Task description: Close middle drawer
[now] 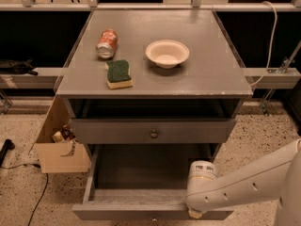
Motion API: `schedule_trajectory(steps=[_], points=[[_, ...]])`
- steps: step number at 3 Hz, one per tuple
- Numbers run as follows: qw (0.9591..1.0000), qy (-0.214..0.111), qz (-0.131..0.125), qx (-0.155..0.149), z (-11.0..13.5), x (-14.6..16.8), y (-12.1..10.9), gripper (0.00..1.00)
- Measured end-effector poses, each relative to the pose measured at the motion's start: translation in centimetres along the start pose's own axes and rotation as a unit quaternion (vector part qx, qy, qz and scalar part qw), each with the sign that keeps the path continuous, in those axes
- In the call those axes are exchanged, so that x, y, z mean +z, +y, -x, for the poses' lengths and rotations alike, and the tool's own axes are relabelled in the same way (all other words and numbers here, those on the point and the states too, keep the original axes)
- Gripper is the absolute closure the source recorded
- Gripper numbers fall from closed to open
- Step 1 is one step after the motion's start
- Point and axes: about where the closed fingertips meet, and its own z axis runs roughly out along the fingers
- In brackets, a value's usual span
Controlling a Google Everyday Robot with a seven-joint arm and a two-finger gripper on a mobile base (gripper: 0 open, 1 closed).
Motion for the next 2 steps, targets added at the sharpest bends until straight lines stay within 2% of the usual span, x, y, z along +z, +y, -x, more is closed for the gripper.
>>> schedule_trajectory(steps=[1,2], points=[[1.0000,0.000,0.000,0.000,0.00,0.00,0.00,0.41],[1.0000,0.000,0.000,0.000,0.00,0.00,0.00,0.36]])
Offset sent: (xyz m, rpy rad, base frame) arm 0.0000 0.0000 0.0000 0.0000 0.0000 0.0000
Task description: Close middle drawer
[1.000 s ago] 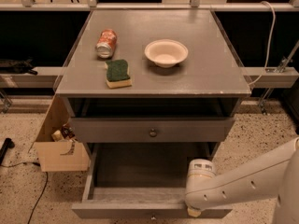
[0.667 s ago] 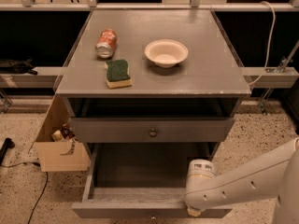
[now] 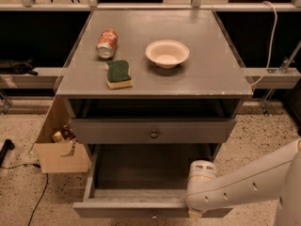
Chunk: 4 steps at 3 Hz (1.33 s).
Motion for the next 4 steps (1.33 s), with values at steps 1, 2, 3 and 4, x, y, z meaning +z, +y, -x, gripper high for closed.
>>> schedule_trajectory(steps=[1,2,3,4], points=[[1.0000,0.000,0.000,0.000,0.00,0.00,0.00,0.36],[1.0000,0.000,0.000,0.000,0.00,0.00,0.00,0.30],[1.0000,0.000,0.000,0.000,0.00,0.00,0.00,0.48],[1.0000,0.000,0.000,0.000,0.00,0.00,0.01,0.48]])
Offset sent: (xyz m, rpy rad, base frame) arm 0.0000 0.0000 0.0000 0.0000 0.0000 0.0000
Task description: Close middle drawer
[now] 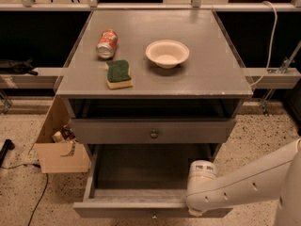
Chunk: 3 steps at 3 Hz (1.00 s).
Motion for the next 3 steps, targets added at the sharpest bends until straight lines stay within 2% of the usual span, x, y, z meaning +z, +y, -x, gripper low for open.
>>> schedule_trajectory(steps=[1,2,3], points=[[1.0000,0.003,0.003,0.004,-0.3,0.1,0.2,0.58],[0.9996,0.014,0.017,0.020,-1.7,0.8,1.2,0.80],[0.9994,0.025,0.003,0.026,0.3,0.1,-1.0,1.00]])
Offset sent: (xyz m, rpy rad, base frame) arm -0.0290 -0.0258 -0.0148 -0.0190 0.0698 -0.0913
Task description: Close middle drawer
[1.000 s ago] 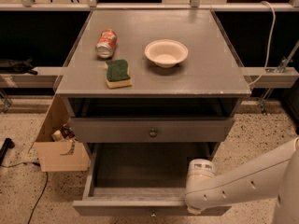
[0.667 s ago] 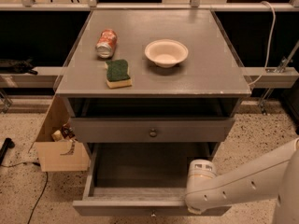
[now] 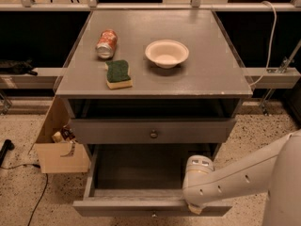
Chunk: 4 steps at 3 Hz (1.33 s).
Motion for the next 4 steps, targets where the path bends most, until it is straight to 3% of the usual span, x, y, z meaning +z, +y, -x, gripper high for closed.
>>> schedule_trajectory(steps=[3,4], points=[[0.9999,0.006,-0.011,-0.009,1.1,-0.4,-1.9,1.00],[0.9995,0.018,-0.022,-0.015,1.9,-0.5,-3.8,1.00]])
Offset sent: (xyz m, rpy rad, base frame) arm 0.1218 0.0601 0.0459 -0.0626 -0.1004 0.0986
